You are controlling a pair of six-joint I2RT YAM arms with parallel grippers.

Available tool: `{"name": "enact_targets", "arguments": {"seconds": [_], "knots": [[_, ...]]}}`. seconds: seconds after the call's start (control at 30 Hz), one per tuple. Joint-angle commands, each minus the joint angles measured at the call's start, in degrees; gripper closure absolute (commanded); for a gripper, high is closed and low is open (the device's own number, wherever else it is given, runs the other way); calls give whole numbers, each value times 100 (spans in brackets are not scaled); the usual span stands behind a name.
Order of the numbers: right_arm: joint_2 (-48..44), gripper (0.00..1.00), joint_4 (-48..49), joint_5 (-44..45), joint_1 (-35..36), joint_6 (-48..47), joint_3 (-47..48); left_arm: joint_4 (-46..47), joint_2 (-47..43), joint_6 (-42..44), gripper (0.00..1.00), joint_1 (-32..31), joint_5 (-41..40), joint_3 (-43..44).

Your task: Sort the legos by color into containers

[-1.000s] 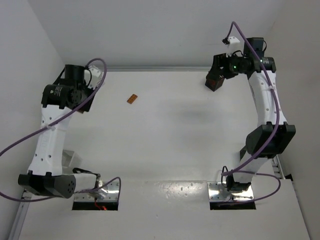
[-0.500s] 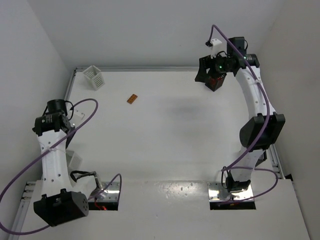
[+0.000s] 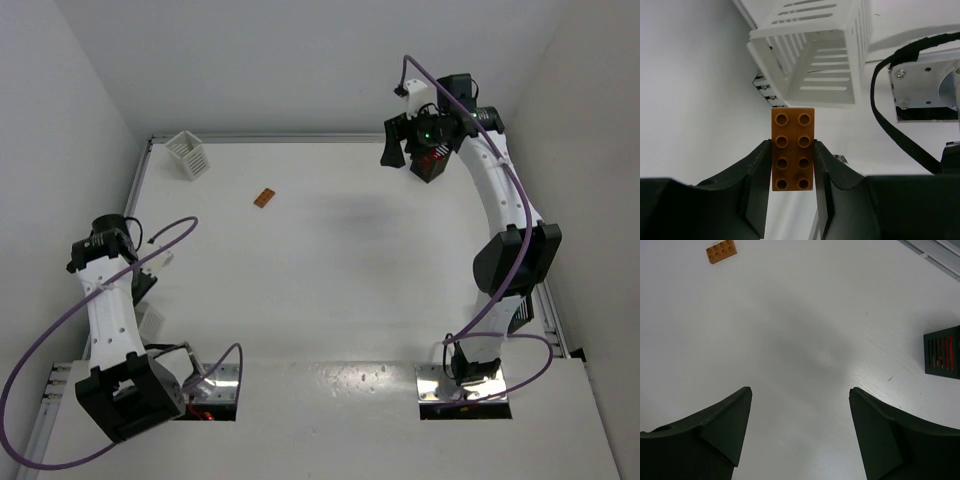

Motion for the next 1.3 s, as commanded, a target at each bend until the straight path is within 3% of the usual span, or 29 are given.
{"name": "enact_targets", "arguments": {"seconds": [0.0,0.27,0.43,0.67,0.87,0.93,1.1,1.27], "knots": [[13,21,43,165,95,-97,261,16,80,211,88,70,201,-41],[-40,21,-10,227,95,-150,199,16,511,53,71,70,386,-147],[-40,21,-10,289,95,-150,147,16,714,52,47,70,491,-15],[-93,21,-10,341,95,-150,94,16,1161,-289,39,-175,693,872],[-146,21,43,394,95,-150,94,16,1802,-1159,39,-1247,1711,2611],[-146,21,43,447,95,-150,94,112,2161,-1528,40,-1624,2561,3102],[-207,21,43,631,95,-150,94,1174,2734,-2661,42,-2539,3629,3307],[-313,21,95,886,95,-202,-20,2897,3610,-3664,42,-3690,3394,3210]]}}
